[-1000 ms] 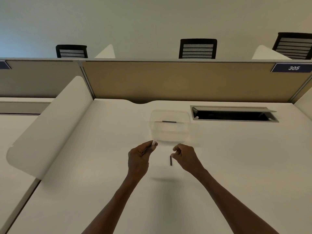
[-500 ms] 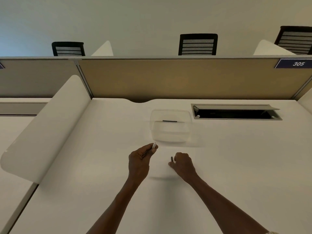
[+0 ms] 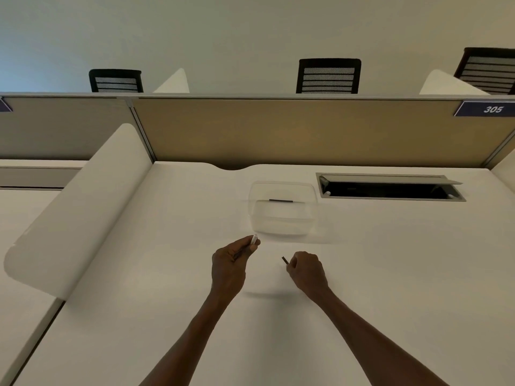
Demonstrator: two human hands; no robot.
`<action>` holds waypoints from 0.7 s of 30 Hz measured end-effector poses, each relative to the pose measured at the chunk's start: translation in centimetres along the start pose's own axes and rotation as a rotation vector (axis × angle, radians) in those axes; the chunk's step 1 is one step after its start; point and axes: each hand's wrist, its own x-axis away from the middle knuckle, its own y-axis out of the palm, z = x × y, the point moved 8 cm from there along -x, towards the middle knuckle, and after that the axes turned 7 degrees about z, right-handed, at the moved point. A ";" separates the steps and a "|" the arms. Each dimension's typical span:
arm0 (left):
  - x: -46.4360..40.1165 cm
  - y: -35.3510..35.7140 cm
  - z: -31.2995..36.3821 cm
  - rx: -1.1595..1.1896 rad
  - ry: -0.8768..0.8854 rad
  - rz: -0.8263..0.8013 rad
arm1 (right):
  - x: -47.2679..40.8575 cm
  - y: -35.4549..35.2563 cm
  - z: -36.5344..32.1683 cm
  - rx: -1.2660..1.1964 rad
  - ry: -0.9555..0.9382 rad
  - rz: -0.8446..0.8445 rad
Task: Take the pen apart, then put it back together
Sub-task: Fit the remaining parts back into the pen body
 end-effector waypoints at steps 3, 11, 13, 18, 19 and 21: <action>0.0 -0.1 0.3 -0.002 0.021 -0.007 | 0.0 -1.7 -0.5 -0.121 -0.013 0.065; 0.4 0.4 1.2 0.056 0.039 -0.033 | 1.6 -8.2 -4.3 -0.493 -0.175 0.274; 0.5 0.4 1.5 0.047 0.053 -0.036 | 2.1 -9.7 -5.6 -0.542 -0.226 0.316; 0.8 0.6 2.2 0.023 0.088 -0.033 | 3.8 -12.4 -8.8 -0.526 -0.424 0.395; 0.8 0.6 2.4 0.024 0.090 -0.029 | 4.1 -12.8 -9.3 -0.509 -0.464 0.405; 0.9 0.6 2.6 0.011 0.102 -0.024 | 4.6 -13.1 -10.2 -0.468 -0.532 0.409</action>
